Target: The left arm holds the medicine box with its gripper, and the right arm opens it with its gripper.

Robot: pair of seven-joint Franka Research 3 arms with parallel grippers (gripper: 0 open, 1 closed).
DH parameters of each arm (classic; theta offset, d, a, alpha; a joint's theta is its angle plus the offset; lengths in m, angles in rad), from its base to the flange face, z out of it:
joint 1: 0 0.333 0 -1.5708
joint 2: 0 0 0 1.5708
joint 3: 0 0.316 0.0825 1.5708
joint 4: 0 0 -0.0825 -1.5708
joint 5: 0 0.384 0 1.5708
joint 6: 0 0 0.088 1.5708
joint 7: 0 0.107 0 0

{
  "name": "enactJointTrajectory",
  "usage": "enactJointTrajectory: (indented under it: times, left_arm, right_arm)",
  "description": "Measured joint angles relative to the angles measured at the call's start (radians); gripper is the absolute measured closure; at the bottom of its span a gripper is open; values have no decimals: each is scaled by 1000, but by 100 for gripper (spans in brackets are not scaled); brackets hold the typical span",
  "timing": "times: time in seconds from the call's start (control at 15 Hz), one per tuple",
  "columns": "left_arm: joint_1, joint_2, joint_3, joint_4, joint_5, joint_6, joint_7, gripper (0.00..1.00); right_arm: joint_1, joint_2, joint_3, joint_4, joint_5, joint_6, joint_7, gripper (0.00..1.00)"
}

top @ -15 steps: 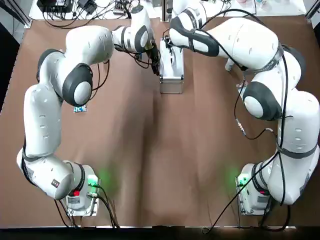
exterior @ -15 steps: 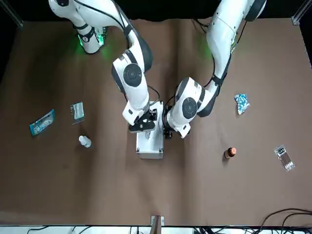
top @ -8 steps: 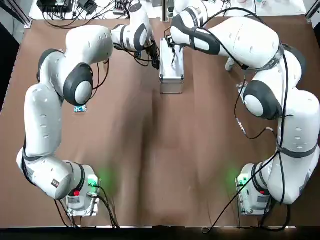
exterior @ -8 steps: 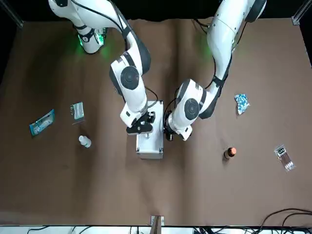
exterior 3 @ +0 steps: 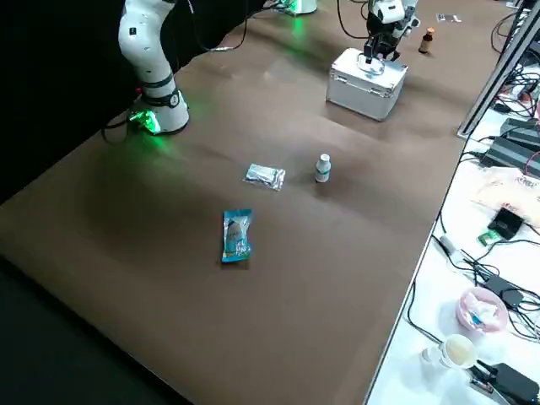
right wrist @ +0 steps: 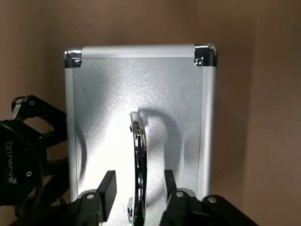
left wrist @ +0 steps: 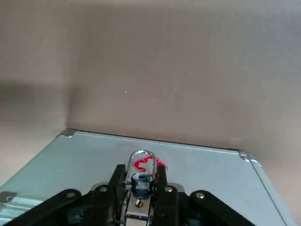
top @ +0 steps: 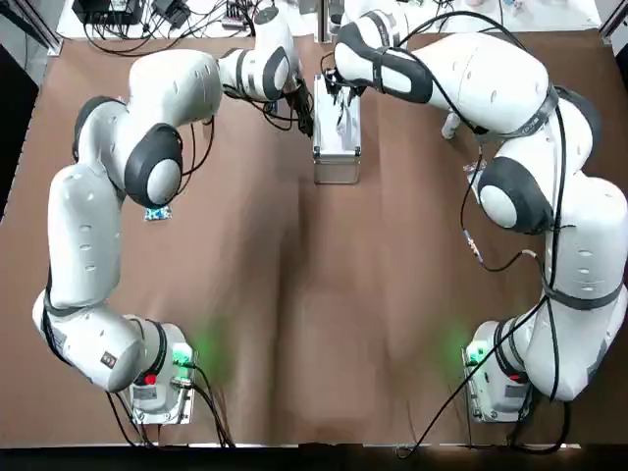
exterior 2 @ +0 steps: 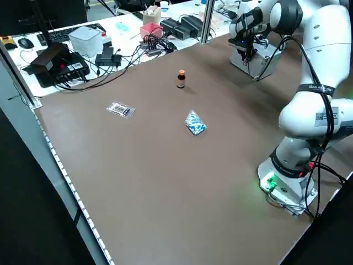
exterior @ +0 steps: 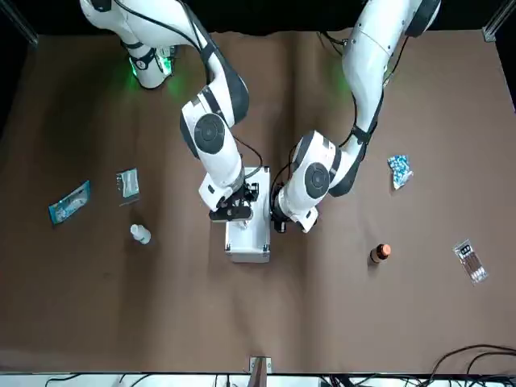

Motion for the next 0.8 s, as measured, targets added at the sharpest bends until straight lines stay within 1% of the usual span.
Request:
enactJointTrajectory:
  times: [0.07,0.13,0.4,0.53,0.6,0.67,0.8]
  left_arm:
    - [0,0,0,0,0,0,0,70]
    - [0,0,0,0,0,0,0,70]
    - [0,0,0,0,0,0,0,70]
    - [0,0,0,0,0,0,0,70]
    - [0,0,0,0,0,0,0,70]
    - [0,0,0,0,0,0,0,70]
    - [0,0,0,0,0,0,0,70]
  right_arm:
    - [0,0,1,0,2,0,0,51]
    - [0,0,2,0,6,-1,0,58]
    - [0,0,2,1,17,-1,0,60]
    - [0,0,3,1,32,-2,1,63]
    - [0,0,4,1,46,-4,5,72]
    - [0,0,4,1,56,-5,8,74]
    - [0,0,4,1,64,-5,10,74]
